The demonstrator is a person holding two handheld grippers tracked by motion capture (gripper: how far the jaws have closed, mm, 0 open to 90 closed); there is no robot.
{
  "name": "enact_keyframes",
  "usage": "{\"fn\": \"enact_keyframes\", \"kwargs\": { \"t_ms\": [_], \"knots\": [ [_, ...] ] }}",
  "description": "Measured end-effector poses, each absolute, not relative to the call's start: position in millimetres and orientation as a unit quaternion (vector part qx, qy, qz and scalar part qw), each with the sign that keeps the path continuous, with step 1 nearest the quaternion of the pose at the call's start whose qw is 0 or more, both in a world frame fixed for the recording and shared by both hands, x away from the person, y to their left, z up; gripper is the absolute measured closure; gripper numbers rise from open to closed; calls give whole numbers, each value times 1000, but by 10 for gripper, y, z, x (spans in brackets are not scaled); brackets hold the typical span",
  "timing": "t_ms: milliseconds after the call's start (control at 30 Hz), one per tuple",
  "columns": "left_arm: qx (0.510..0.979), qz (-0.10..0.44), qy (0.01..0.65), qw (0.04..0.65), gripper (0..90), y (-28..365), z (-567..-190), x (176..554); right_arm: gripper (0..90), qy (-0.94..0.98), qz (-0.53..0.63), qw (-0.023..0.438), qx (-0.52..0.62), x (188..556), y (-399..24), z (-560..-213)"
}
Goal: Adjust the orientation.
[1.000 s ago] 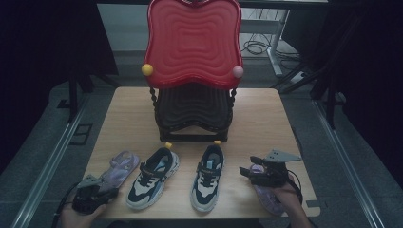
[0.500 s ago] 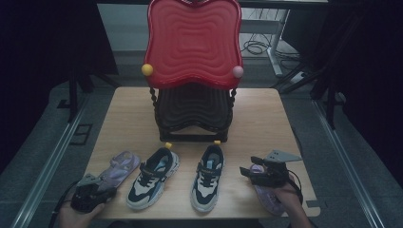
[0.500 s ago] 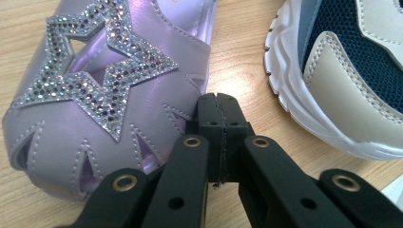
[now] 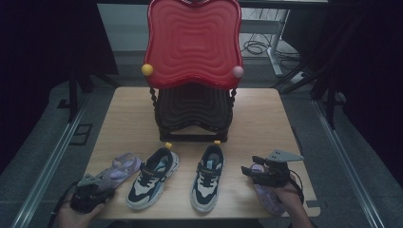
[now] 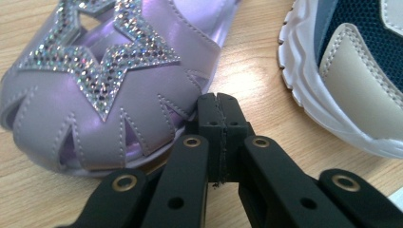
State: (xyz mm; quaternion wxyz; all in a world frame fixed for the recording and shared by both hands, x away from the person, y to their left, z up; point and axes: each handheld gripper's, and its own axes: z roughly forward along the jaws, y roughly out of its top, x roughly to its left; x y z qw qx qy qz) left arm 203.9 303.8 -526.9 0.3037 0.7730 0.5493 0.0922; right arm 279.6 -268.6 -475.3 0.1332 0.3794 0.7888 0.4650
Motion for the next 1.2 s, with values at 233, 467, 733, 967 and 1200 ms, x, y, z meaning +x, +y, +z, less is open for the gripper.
{"fn": "enact_keyframes", "kwargs": {
  "t_ms": [233,467,733,967,1200],
  "knots": [
    [767,90,559,303,898,3127,-5260,2036,327,789,464,132,381,2797,-2683,-4758],
    [758,90,569,304,899,3222,-5253,2060,327,790,463,131,380,2801,-2677,-4767],
    [753,93,577,303,899,3316,-5243,2154,327,791,461,129,380,2799,-2670,-4777],
    [738,110,599,289,898,3482,-5250,2263,327,792,460,127,381,2805,-2663,-4791],
    [739,109,598,291,897,3561,-5242,2420,327,793,459,128,380,2810,-2655,-4800]
  ]
}}
